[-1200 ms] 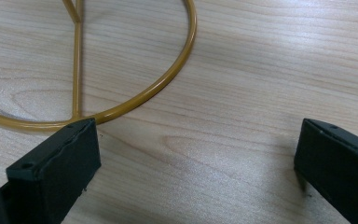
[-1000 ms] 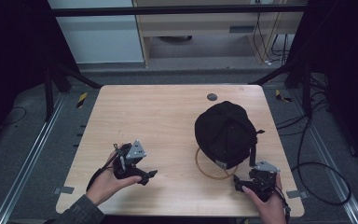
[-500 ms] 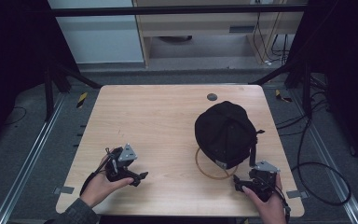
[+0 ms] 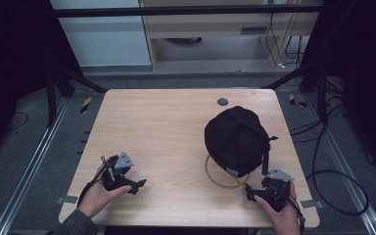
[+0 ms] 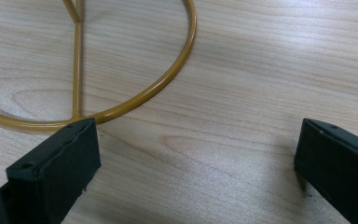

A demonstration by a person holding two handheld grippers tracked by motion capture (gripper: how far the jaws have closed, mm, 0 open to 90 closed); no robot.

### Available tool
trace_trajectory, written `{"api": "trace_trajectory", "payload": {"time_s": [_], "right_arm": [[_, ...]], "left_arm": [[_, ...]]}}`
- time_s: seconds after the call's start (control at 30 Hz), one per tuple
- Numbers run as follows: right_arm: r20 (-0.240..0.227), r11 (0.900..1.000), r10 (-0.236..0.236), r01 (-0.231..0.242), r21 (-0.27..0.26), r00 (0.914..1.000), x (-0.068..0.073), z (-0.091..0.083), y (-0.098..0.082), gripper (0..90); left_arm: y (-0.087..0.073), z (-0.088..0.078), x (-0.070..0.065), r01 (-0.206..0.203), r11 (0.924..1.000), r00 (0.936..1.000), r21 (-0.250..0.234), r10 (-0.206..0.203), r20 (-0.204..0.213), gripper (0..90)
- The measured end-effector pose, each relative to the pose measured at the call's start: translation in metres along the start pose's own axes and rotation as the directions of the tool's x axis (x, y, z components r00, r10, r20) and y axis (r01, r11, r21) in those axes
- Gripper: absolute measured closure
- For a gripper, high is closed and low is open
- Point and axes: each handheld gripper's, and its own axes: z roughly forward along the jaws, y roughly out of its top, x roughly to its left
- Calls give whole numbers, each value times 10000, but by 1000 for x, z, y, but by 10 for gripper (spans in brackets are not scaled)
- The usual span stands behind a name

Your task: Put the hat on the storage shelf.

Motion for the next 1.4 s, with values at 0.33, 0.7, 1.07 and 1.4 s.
{"api": "trace_trajectory", "payload": {"time_s": [0.33,0.7,1.07,1.4], "right_arm": [[3,10000,1,-1,0,10000,0,0,0,4],[4,10000,-25,25,-6,10000,0,0,0,4],[-4,10000,12,-12,3,10000,0,0,0,4],[17,10000,-61,61,-9,10000,0,0,0,4]], "left_arm": [[-12,-1,15,516,9982,9985,-293,-520,-157,47],[-25,5,33,955,9945,9939,-426,-976,-509,40],[-36,15,35,1090,9934,9931,-352,-1103,-386,38],[-43,16,35,1342,9881,9904,-745,-1362,-230,6]]}}
